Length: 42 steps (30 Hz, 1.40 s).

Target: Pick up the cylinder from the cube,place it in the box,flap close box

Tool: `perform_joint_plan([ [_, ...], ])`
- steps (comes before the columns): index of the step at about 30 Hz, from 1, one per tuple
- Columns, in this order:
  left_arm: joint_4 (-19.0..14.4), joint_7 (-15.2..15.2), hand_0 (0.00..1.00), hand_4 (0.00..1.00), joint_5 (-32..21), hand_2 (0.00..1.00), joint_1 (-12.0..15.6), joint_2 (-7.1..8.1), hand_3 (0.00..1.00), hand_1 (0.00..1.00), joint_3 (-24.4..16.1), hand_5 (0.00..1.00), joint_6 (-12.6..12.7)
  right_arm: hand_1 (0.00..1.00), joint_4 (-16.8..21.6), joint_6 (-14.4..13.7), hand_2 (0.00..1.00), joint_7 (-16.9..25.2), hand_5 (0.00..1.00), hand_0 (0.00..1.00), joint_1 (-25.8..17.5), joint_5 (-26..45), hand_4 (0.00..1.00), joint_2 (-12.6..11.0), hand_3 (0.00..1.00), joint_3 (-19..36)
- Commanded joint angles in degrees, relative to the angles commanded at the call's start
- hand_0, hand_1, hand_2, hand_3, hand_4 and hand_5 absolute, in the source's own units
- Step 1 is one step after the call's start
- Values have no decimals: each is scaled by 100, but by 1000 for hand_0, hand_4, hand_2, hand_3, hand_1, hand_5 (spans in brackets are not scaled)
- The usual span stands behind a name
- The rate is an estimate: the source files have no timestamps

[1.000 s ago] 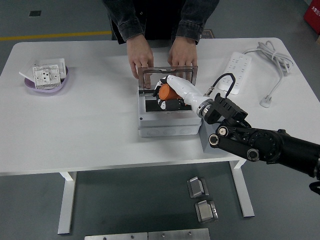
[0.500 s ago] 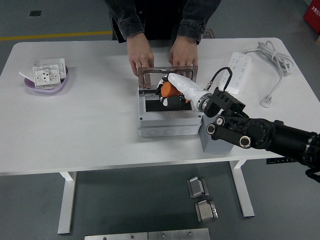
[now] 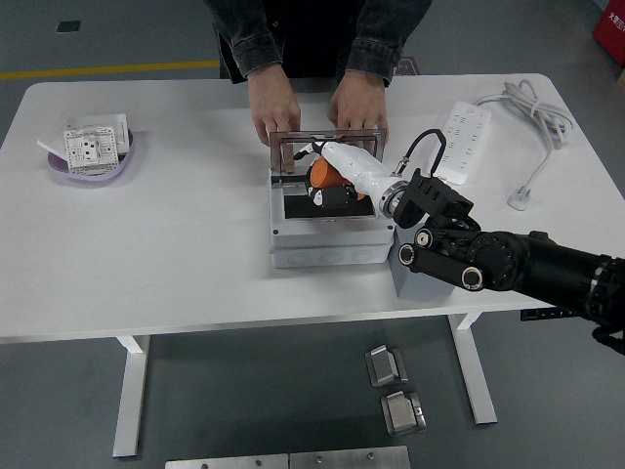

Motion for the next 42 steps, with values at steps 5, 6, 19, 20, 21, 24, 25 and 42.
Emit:
perform_joint_plan([
  [5, -4, -6, 707, 606, 49, 657, -2, -8, 678, 701, -38, 368, 11, 449, -14, -94, 709, 63, 44, 206, -10, -18, 719, -13, 998, -13],
  [6, -6, -6, 707, 606, 61, 657, -1, -9, 678, 701, -47, 368, 11, 449, -18, -101, 709, 73, 44, 206, -13, -17, 719, -16, 998, -15],
  [19, -9, -9, 706, 584, 101, 636, 3, -34, 671, 698, -66, 371, 15, 379, -8, -126, 659, 141, 136, 207, -94, -39, 789, -82, 998, 43],
  [20, -10, -9, 706, 584, 106, 636, 1, -36, 671, 698, -67, 371, 16, 379, -23, -125, 659, 151, 136, 207, -97, -23, 789, -83, 998, 36],
  [21, -10, -10, 706, 584, 109, 636, -1, -36, 671, 698, -66, 371, 16, 379, -33, -124, 659, 157, 136, 207, -98, -10, 789, -84, 998, 31],
  [24, -10, -16, 706, 584, 115, 636, -7, -35, 671, 698, -70, 371, 22, 379, -57, -119, 659, 179, 136, 207, -102, 18, 789, -86, 998, 18],
  [25, -9, -18, 706, 584, 117, 636, -7, -34, 671, 698, -72, 371, 23, 379, -57, -118, 659, 182, 136, 207, -103, 13, 789, -89, 998, 23],
  [42, -40, -29, 704, 566, 270, 632, -32, -35, 666, 696, -142, 364, 36, 363, -121, -7, 633, 432, 200, 209, -104, 39, 824, -107, 988, 86],
])
